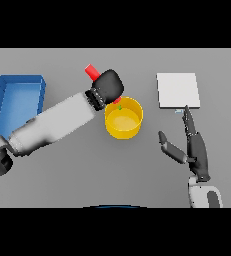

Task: Pick up the red beaker and tilt it to pour out 1 green nut into yellow bowl. Pick up the yellow bowl and place it on the metallic measuring scale.

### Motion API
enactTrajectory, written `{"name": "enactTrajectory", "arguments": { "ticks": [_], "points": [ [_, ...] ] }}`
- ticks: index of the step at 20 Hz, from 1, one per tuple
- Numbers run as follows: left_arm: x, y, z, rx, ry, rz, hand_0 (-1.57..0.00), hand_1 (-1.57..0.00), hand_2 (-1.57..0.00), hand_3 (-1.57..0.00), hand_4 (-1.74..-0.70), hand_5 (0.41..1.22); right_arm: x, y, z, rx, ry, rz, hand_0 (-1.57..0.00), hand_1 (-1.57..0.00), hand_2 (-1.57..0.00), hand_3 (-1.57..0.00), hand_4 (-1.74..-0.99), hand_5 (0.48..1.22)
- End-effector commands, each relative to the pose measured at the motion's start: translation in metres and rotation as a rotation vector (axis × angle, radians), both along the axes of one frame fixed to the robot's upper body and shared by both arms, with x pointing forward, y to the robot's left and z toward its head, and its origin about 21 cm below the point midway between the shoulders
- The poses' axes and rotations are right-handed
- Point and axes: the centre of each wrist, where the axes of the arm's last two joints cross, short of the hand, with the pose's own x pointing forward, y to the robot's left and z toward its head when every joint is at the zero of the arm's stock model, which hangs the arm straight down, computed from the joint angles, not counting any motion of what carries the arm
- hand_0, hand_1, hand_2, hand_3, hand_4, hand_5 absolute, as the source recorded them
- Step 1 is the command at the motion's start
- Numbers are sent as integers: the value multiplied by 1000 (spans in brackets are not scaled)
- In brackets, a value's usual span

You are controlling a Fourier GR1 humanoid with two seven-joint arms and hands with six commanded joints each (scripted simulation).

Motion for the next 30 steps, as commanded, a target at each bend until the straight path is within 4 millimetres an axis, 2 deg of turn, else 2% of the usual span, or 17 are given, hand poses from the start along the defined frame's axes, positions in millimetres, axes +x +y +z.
{"name": "enactTrajectory", "arguments": {
  "ticks": [1,7,12,15,17,18,20,21,22,24,26,28,30],
  "points": [
    [0,-1,3,28,-17,-14,-1571,-1571,-1571,-1551,-1738,1221,0,-3,0,-9,-4,-7,1,1,1,1,-1286,618],
    [7,-14,10,196,-82,-84,-1571,-1571,-1571,-1566,-1737,1221,-5,0,-1,-45,-6,-15,1,1,1,1,-1250,583],
    [9,-23,10,324,-119,-150,-1571,-1571,-1571,-1569,-1734,1221,0,3,4,-47,-18,-25,1,1,1,1,-1204,591],
    [9,-31,13,372,-146,-205,-1571,-1571,-1571,-1570,-1734,1221,0,1,2,-58,-15,-13,1,1,1,1,-1209,593],
    [13,-25,21,405,-151,-208,-1571,-1571,-1571,-1570,-1733,1221,-1,1,0,-65,-22,-22,1,1,1,1,-1207,594],
    [17,-27,33,408,-166,-203,-1571,-1571,-1571,-1571,-1731,1221,-6,3,1,-70,-24,-16,1,1,1,1,-1206,592],
    [25,-28,62,364,-196,-194,-1571,-1571,-1571,-1571,-1729,1221,-2,3,0,-65,-22,-19,1,1,1,1,-1209,592],
    [31,-24,79,342,-223,-181,-1571,-1571,-1571,-1494,-1727,1221,1,3,1,-68,-18,-21,1,1,1,1,-1203,592],
    [36,-19,92,323,-249,-154,-1571,-1571,-1399,-1509,-1676,1221,-2,3,2,-66,-36,-18,1,1,1,1,-1201,592],
    [46,-12,128,256,-290,-117,-1571,-1571,-1461,-1041,-1699,1221,2,0,5,-58,-43,-16,1,1,1,1,-1186,596],
    [55,1,163,180,-318,-48,-1571,-1571,-1501,-1232,-1705,1221,2,1,3,-42,-31,-5,1,1,1,1,-1181,593],
    [63,11,186,60,-329,55,-1571,-1571,-1526,-1354,-1715,1221,6,2,5,-9,-25,6,1,1,1,1,-1183,595],
    [75,43,202,-125,-302,205,-1571,-1571,-1542,-1380,-1723,1221,4,3,3,-8,-33,10,1,1,1,1,-1200,596]
  ]
}}
